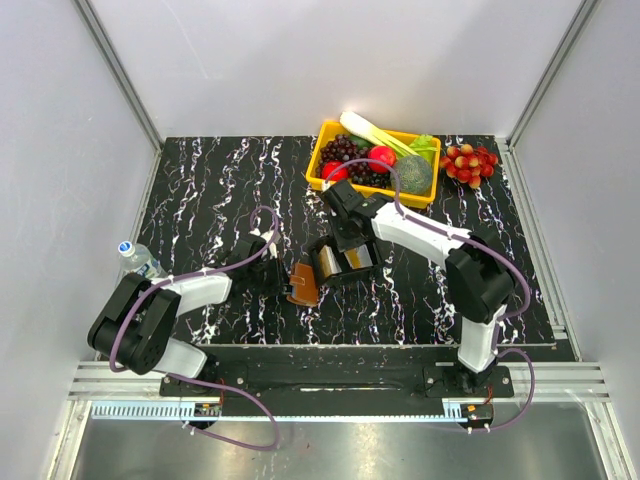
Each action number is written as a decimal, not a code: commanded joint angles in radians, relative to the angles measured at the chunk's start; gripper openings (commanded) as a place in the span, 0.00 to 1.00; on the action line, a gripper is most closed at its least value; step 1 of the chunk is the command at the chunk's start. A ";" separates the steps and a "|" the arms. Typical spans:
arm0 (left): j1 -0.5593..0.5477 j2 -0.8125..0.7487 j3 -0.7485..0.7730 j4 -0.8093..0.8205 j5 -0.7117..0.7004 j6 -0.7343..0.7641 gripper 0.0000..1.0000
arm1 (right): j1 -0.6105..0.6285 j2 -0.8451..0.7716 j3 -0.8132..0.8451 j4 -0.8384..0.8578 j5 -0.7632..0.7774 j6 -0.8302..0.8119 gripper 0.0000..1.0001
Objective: Put the credit cards into the card holder
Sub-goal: Pick up the credit card from the storage box.
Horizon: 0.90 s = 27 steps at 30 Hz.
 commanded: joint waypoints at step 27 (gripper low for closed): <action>-0.005 0.023 0.011 0.002 0.011 0.026 0.00 | 0.033 -0.173 0.024 -0.020 0.176 0.001 0.00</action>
